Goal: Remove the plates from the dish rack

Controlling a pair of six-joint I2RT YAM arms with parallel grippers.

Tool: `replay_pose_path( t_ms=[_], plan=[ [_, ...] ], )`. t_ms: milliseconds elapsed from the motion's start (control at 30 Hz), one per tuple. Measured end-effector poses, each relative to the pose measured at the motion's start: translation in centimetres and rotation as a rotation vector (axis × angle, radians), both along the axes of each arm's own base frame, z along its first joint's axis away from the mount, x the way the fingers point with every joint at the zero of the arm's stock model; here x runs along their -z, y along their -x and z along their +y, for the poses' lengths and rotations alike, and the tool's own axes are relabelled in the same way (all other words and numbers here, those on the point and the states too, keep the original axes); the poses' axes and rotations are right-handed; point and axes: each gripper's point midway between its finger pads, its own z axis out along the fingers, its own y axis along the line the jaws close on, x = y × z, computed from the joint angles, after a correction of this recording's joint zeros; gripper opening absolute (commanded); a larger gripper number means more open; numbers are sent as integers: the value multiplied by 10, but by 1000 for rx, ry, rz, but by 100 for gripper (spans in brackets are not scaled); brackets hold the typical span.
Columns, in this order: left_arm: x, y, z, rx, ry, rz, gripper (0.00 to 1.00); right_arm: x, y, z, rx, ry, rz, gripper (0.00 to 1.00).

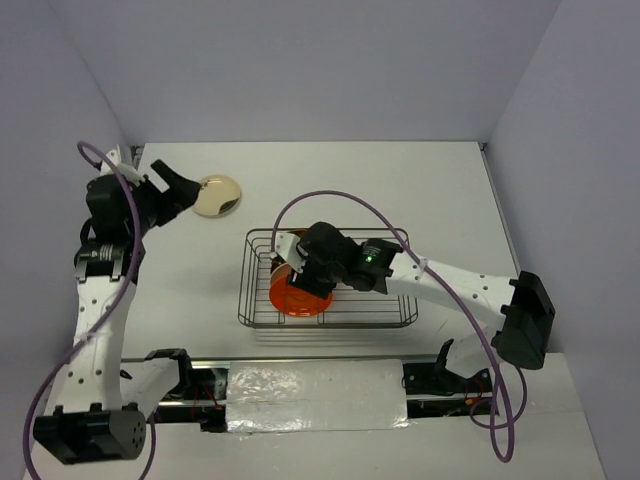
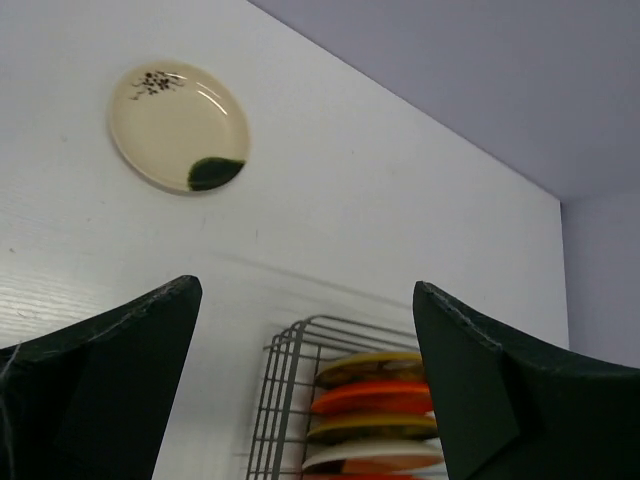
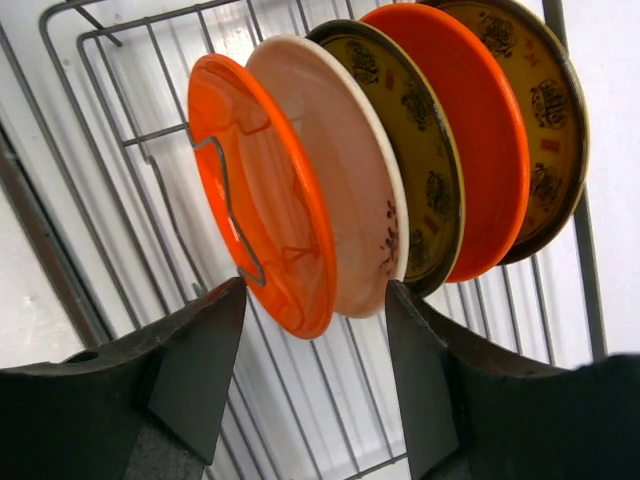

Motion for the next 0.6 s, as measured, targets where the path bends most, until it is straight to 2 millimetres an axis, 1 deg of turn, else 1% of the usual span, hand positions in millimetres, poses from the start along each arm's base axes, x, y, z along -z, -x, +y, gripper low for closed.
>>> replay_pose_path(
  t_ms=[33,67,133,233,267,300,333,433,467,500,533,567,600],
  plan=[
    [0,12,-8,40,-18,-17,100,0,-1,0,-5,4,-8,57],
    [6,20,-14,74,-34,-17,100,1,-2,1,-8,6,-14,54],
    [35,29,-18,109,-52,43,100,1,-3,2,-15,8,-18,47],
    [86,41,-17,131,-69,180,99,6,-3,6,-31,8,-10,39],
    [99,46,-18,138,-69,223,100,9,-2,8,-39,10,-1,38],
    [106,50,-18,145,-75,248,100,11,-1,10,-44,11,7,38],
    [110,53,-18,149,-77,263,100,13,-2,11,-47,13,7,38],
    [108,53,-17,159,-93,253,100,16,-3,14,-47,8,7,36],
    [108,53,-18,163,-96,250,100,17,-4,14,-47,8,5,27],
    [108,53,-18,165,-97,249,100,18,-5,15,-49,11,-1,22],
    [107,53,-18,168,-96,247,100,18,-7,16,-44,10,-6,14],
    [107,53,-19,171,-96,246,99,19,-9,16,-44,11,-10,0],
    [106,53,-19,173,-96,244,100,19,-10,16,-46,15,-19,0]
  ],
)
